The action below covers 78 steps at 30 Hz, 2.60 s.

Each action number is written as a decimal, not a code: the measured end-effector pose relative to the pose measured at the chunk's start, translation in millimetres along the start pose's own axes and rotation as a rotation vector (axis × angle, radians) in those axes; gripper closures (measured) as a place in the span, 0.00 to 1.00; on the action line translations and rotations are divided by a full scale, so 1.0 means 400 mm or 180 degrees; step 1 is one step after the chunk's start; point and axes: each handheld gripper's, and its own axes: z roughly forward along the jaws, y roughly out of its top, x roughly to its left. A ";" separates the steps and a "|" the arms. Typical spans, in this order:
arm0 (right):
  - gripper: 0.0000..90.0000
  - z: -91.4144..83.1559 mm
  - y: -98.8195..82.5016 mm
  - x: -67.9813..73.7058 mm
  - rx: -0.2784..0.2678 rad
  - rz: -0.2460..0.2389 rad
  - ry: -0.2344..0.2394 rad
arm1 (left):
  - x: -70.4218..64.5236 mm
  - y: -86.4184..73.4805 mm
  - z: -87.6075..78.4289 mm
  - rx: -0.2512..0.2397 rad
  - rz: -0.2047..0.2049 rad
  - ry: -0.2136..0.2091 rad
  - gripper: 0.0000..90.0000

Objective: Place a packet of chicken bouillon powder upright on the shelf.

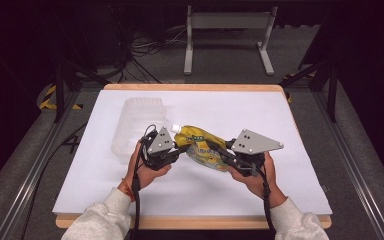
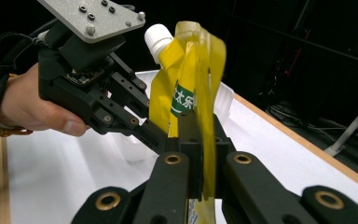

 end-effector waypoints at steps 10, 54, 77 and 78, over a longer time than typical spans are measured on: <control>0.99 0.058 0.044 0.006 -0.0037 -0.0034 -0.0062 | 0.048 0.003 -0.052 -0.0122 -0.0078 0.0263 0.95; 0.99 0.337 0.110 0.045 0.0035 0.0129 0.0107 | 0.228 -0.104 -0.245 -0.0226 -0.0461 0.0827 1.00; 0.99 0.414 0.134 0.093 0.0238 0.0106 0.0126 | 0.269 -0.164 -0.278 -0.0178 -0.0719 0.0778 0.99; 0.99 0.414 0.134 0.093 0.0238 0.0106 0.0126 | 0.269 -0.164 -0.278 -0.0178 -0.0719 0.0778 0.99</control>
